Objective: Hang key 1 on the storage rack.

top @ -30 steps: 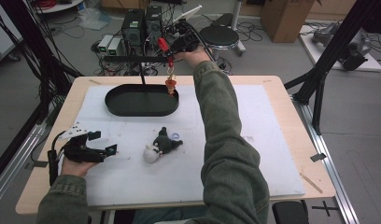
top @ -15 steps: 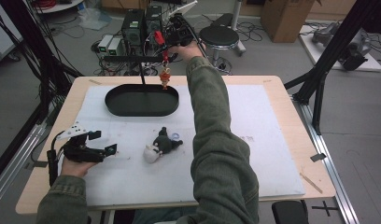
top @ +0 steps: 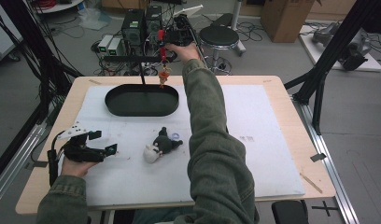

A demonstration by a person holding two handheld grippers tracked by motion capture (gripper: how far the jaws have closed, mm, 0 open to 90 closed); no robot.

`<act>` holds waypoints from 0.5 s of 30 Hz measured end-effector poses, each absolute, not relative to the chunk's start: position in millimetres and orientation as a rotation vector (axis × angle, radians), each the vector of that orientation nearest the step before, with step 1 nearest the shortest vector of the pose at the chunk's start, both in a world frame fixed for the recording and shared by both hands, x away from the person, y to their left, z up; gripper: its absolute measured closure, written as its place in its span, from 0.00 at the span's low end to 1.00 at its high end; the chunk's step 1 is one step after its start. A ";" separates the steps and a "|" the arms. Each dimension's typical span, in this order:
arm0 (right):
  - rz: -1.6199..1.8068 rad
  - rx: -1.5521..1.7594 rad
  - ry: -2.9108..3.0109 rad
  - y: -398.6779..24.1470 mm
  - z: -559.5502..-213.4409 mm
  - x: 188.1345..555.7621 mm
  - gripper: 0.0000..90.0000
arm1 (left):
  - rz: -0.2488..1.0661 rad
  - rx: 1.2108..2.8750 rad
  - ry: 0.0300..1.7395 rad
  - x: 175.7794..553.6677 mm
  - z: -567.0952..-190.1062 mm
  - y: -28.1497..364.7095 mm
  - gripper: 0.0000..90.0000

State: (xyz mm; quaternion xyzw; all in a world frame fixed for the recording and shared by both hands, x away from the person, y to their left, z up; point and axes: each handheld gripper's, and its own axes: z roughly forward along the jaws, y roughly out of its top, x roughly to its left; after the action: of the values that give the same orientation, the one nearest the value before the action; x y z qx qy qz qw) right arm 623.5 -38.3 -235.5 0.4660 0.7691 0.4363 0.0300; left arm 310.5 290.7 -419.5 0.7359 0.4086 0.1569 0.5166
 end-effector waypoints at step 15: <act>1.355 1.241 2.433 -35.7 -232.1 599.3 0.01 | 0.383 1.783 0.980 310.8 -419.7 289.8 0.02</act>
State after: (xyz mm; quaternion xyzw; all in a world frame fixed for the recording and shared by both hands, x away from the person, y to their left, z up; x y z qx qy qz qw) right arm 599.3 -35.7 -232.1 0.4067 0.7971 0.4439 0.0462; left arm 310.8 289.8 -419.7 0.7407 0.4071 0.1591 0.5102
